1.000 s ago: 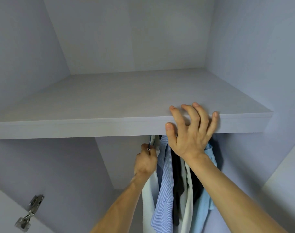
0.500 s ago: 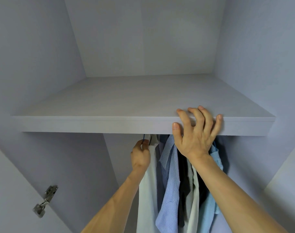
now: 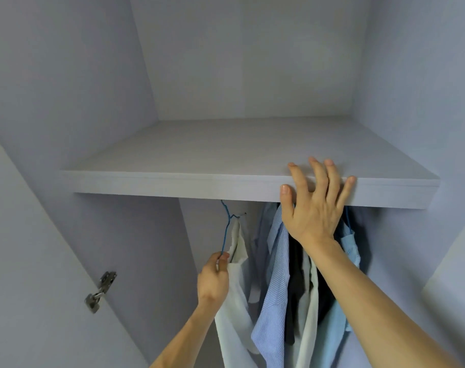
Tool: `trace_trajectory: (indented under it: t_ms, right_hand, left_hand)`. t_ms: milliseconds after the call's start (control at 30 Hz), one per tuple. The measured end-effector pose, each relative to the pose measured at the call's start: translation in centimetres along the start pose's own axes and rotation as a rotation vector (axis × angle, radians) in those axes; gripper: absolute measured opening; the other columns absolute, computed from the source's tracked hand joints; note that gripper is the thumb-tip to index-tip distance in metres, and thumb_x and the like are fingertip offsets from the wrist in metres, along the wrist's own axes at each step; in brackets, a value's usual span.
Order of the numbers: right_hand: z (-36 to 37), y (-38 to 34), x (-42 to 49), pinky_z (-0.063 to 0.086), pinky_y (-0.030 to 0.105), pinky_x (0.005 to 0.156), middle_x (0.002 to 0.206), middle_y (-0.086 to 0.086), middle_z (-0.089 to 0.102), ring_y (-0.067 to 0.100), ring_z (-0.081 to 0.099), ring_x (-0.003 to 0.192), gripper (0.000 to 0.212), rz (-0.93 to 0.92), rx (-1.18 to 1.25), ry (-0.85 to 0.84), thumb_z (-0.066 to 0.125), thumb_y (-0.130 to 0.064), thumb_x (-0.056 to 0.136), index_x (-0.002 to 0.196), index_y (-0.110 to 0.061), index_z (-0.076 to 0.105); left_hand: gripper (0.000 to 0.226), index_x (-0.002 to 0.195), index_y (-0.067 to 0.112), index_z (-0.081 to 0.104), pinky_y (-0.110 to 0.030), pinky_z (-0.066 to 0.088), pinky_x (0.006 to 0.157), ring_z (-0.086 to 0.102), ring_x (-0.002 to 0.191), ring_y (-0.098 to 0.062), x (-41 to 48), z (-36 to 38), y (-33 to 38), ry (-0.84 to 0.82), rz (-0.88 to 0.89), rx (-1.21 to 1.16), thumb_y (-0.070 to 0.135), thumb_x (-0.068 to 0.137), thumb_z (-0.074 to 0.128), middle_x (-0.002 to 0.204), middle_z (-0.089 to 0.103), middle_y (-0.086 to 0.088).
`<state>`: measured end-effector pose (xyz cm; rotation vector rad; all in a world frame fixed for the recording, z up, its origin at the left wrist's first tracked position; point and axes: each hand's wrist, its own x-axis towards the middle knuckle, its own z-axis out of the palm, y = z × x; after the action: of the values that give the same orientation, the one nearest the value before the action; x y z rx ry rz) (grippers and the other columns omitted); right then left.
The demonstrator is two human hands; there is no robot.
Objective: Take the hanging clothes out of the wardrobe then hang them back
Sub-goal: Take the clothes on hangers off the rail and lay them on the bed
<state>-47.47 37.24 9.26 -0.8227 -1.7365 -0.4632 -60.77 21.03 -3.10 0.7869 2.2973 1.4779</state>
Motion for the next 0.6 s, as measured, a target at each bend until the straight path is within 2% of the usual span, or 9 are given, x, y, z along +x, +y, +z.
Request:
trace_trajectory:
  t_ms: [67, 133, 167, 233, 333, 433, 500, 533, 600]
  right_hand:
    - [-0.8, -1.3, -2.2, 0.012, 0.057, 0.121, 0.155, 0.019, 0.035, 0.035, 0.023, 0.148, 0.054, 0.072, 0.096, -0.022, 0.049, -0.038, 0.098, 0.148, -0.017, 0.045]
    - [-1.3, -3.6, -6.7, 0.019, 0.052, 0.12, 0.156, 0.023, 0.029, 0.037, 0.023, 0.148, 0.058, 0.134, 0.277, -0.101, 0.056, -0.029, 0.093, 0.146, -0.007, 0.045]
    - [-1.3, -5.0, -9.6, 0.026, 0.05, 0.118, 0.156, 0.021, 0.029, 0.036, 0.027, 0.146, 0.058, 0.18, 0.397, -0.203, 0.058, -0.028, 0.091, 0.143, -0.005, 0.047]
    - [-1.7, -8.1, -15.1, 0.038, 0.047, 0.111, 0.155, 0.015, 0.032, 0.033, 0.034, 0.141, 0.058, 0.29, 0.605, -0.521, 0.058, -0.037, 0.09, 0.139, -0.007, 0.048]
    - [-2.5, -13.3, -20.7, 0.038, 0.046, 0.109, 0.147, 0.016, 0.043, 0.036, 0.041, 0.134, 0.064, 0.34, 0.766, -0.946, 0.056, -0.05, 0.091, 0.139, -0.008, 0.045]
    - [-2.9, -18.3, -22.7, 0.039, 0.043, 0.107, 0.137, 0.014, 0.054, 0.033, 0.048, 0.127, 0.068, 0.166, 0.803, -1.214, 0.044, -0.06, 0.091, 0.134, -0.007, 0.053]
    - [-4.1, -22.1, -23.7, 0.045, 0.039, 0.092, 0.107, 0.009, 0.07, 0.033, 0.062, 0.108, 0.055, -0.005, 0.852, -1.394, 0.037, -0.056, 0.095, 0.101, -0.012, 0.069]
    - [-5.3, -24.0, -24.4, 0.046, 0.037, 0.086, 0.095, 0.007, 0.074, 0.033, 0.065, 0.1, 0.053, -0.088, 0.876, -1.481, 0.035, -0.052, 0.099, 0.087, -0.014, 0.071]
    - [-8.4, -27.2, -26.6, 0.045, 0.037, 0.085, 0.088, 0.007, 0.076, 0.033, 0.067, 0.098, 0.054, -0.25, 0.88, -1.621, 0.034, -0.042, 0.105, 0.075, -0.015, 0.07]
  left_hand:
    - [0.025, 0.113, 0.027, 0.064, -0.018, 0.045, 0.066, 0.059, 0.081, -0.005, -2.0, -1.3, -2.1, -0.003, -0.041, -0.004, 0.032, 0.105, 0.041, 0.089, 0.065, 0.015]
    - [0.023, 0.107, 0.03, 0.064, -0.024, 0.046, 0.066, 0.061, 0.077, -0.013, -3.9, -3.1, -4.3, 0.003, -0.084, 0.015, 0.037, 0.104, 0.042, 0.08, 0.066, 0.009]
    - [0.022, 0.104, 0.032, 0.063, -0.027, 0.047, 0.066, 0.061, 0.074, -0.016, -4.8, -4.2, -5.5, 0.007, -0.105, 0.043, 0.04, 0.103, 0.042, 0.076, 0.066, 0.005]
    - [0.022, 0.098, 0.037, 0.062, -0.029, 0.045, 0.063, 0.057, 0.063, -0.015, -7.1, -6.3, -8.1, 0.012, -0.125, 0.134, 0.045, 0.102, 0.042, 0.067, 0.062, 0.001]
    - [0.025, 0.095, 0.034, 0.059, -0.032, 0.046, 0.065, 0.053, 0.062, -0.015, -12.3, -10.2, -12.0, 0.018, -0.173, 0.263, 0.05, 0.1, 0.041, 0.066, 0.059, 0.003]
    - [0.026, 0.103, 0.033, 0.053, -0.034, 0.05, 0.072, 0.058, 0.078, -0.023, -18.7, -13.7, -14.4, 0.024, -0.225, 0.359, 0.053, 0.095, 0.038, 0.079, 0.066, 0.006]
    - [0.023, 0.107, 0.032, 0.052, -0.035, 0.05, 0.073, 0.057, 0.082, -0.028, -23.6, -15.6, -15.3, 0.071, -0.274, 0.395, 0.048, 0.096, 0.039, 0.083, 0.067, 0.003]
    - [0.022, 0.109, 0.031, 0.051, -0.037, 0.05, 0.073, 0.058, 0.083, -0.03, -26.1, -16.4, -15.7, 0.102, -0.298, 0.424, 0.047, 0.098, 0.04, 0.085, 0.067, 0.001]
    - [0.023, 0.112, 0.03, 0.049, -0.038, 0.047, 0.071, 0.059, 0.088, -0.035, -31.0, -17.8, -16.2, 0.158, -0.358, 0.503, 0.048, 0.1, 0.039, 0.089, 0.068, -0.004]
